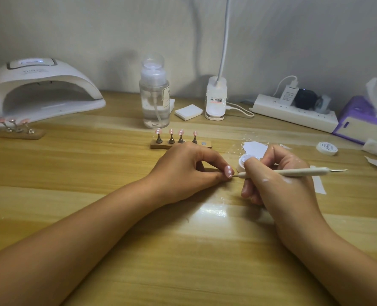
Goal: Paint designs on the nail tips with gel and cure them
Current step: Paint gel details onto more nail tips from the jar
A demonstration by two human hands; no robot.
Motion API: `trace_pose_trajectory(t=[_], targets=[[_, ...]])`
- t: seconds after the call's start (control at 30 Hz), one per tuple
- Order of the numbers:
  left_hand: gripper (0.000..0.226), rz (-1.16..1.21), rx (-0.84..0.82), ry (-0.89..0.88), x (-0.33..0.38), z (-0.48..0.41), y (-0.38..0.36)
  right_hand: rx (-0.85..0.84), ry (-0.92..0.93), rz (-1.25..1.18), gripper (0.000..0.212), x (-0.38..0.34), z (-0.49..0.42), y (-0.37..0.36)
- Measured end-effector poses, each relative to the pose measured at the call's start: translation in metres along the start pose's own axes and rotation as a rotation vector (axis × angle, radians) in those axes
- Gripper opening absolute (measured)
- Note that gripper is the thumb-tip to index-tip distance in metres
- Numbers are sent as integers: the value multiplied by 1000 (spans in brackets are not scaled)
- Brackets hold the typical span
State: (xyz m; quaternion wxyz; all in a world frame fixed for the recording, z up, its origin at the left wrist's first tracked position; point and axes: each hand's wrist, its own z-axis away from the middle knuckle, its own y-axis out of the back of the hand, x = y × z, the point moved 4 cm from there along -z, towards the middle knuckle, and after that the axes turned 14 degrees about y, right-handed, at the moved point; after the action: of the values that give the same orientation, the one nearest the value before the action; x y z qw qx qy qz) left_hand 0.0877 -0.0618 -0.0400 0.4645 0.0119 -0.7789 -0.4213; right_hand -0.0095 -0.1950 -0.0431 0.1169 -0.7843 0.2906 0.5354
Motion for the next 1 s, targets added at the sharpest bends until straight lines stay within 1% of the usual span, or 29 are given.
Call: trace_pose_trajectory(t=[0.1,0.2,0.3,0.43,0.6,0.83,1.0], targets=[[3,2,-2,4,0,0,0,-4,0,-2,32,-2,1,-1],[4,-2,-2,10,-1,-1,0,-13,-2,-16,26,-3,1,-2],[4,-4,2,16,-1,-1,0,2,5,-20,32,-2,0,-1],[4,-5,1,16,-1,-1,-1,1,1,6,32,-1,1,0],[3,11,0,7,0,0,0,-11,-7,-9,21,-4,1,-2],[3,11,1,7,0,0,0,-6,-4,2,30,-2,1,0],[4,11,-5,14,-1,0,-1,-13,-11,-31,25,-5,2,-2]])
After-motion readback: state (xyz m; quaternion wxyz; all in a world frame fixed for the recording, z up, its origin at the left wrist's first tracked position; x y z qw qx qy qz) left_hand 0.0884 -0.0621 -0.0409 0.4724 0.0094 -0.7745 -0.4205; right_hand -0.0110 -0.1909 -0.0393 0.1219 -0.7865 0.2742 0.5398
